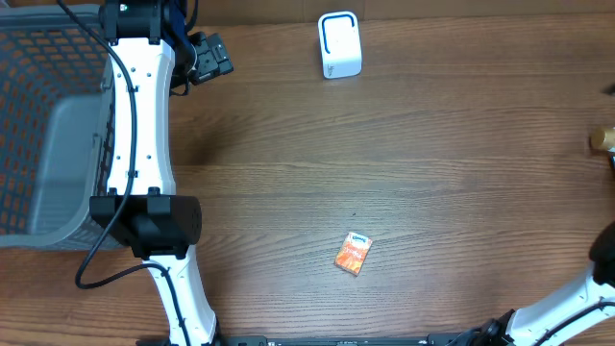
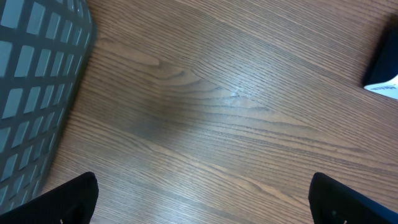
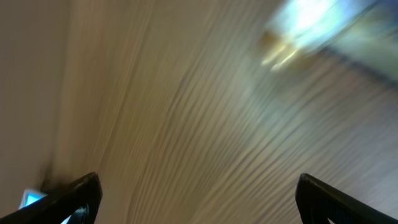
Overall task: Scan the item barcode
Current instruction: 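Reach the right gripper down to the orange Kleenex packet and grasp it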
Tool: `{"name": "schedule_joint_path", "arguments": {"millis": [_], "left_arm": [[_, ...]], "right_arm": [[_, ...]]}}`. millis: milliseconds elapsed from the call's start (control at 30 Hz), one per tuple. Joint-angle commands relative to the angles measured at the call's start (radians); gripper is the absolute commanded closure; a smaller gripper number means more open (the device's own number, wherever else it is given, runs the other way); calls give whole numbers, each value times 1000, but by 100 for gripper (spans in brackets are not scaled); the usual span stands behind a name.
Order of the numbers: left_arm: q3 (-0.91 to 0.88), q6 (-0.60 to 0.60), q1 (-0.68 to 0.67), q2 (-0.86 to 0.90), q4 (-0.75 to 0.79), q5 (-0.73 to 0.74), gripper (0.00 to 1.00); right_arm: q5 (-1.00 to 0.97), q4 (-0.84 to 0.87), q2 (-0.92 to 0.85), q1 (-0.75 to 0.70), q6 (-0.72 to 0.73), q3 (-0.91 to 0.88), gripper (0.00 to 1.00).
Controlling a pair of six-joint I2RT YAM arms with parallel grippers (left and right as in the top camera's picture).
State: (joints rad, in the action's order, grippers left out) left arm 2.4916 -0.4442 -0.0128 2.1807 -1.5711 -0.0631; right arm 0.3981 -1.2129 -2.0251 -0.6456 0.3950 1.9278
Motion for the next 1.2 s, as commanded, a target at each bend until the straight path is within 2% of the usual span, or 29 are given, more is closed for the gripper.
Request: {"name": "schedule_joint_path", "arguments": {"millis": [0,100,200,300,333,600,633,767,867,1000,1067,1100,1167], "left_arm": [[-2,11,3,-2,1,8,0],[-2,11,3,-2,1,8,0],[-2,11,3,-2,1,8,0],[-2,11,3,-2,1,8,0],[-2,11,3,-2,1,8,0],[-2,11,3,-2,1,8,0],[-2,11,3,-2,1,8,0],[-2,11,3,-2,1,8,0],[-2,11,3,-2,1,8,0],[-2,11,3,-2,1,8,0],[-2,11,3,-2,1,8,0],[-2,11,3,-2,1,8,0],[-2,11,3,-2,1,8,0]], "right_arm": [[231,-121,-1,113,-207,9,0],[232,-249,-1,245,-315,-3,0],[230,-306,-1,390,-382,-29,0],[212,-315,-1,522,-381,-58,0],[197,-329,-1,608,-367,-64,0],[178,-415,64,837,-338,-64,0],[161,-417,79,849,-327,-64,0],[-147,-439,194,949,-77,-68,0],[-162,-442,251,1036,-71,-108,0],[-196,-388,271,1138,28,-254,0],[-190,-305,271,1181,84,-394,0],[-142,-235,271,1194,142,-514,0],[-40,-142,271,1194,159,-627,0]]}}
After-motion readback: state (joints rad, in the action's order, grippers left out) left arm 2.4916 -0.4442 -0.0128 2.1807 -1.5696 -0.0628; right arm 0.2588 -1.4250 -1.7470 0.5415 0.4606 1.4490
